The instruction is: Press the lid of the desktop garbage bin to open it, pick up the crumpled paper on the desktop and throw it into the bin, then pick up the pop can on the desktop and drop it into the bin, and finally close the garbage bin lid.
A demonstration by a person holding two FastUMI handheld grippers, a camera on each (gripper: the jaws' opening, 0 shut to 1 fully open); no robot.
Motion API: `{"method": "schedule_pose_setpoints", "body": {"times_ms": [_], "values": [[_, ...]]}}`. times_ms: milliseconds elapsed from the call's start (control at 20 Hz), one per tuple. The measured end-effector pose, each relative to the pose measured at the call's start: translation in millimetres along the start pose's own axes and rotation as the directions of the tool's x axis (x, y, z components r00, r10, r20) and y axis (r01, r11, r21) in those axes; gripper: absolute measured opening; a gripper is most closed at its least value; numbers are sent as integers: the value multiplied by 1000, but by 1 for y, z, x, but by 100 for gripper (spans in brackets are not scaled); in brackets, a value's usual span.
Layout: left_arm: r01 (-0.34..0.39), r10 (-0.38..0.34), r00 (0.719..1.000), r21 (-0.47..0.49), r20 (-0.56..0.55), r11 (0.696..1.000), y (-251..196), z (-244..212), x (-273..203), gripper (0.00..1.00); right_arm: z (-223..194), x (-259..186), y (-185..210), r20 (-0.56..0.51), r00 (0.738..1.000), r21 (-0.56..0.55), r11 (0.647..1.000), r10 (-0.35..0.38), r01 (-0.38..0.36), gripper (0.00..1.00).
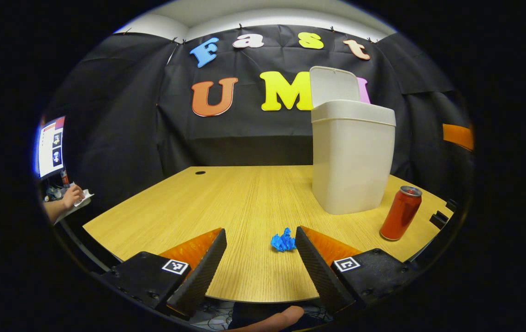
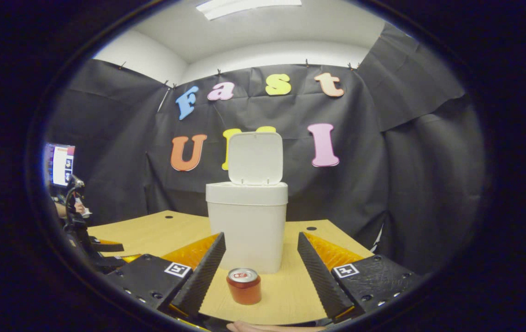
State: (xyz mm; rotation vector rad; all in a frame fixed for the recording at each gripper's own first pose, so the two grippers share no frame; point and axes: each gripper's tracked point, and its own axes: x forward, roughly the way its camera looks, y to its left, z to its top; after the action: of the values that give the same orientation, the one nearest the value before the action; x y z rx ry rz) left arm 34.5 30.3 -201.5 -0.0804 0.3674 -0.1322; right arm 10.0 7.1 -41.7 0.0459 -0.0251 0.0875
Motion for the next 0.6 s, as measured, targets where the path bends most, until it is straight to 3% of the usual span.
{"method": "schedule_pose_setpoints", "body": {"times_ms": [150, 300, 450, 600], "values": [[77, -79, 996, -55, -40, 996, -15, -12, 14, 98, -24, -8, -2, -40, 999, 49, 998, 29, -27, 96], [71, -76, 993, -62, -86, 996, -16, -23, 21, 98, -58, -10, -13, -112, 994, 27, 1000, 16, -13, 92], [110, -119, 980, -63, -157, 992, -30, -39, 44, 98, -86, -9, -15, -186, 982, 33, 999, 11, -5, 96], [82, -91, 968, -48, -234, 995, -31, -52, 55, 95, -101, -7, -5, -222, 974, 35, 999, 36, -29, 96]]}}
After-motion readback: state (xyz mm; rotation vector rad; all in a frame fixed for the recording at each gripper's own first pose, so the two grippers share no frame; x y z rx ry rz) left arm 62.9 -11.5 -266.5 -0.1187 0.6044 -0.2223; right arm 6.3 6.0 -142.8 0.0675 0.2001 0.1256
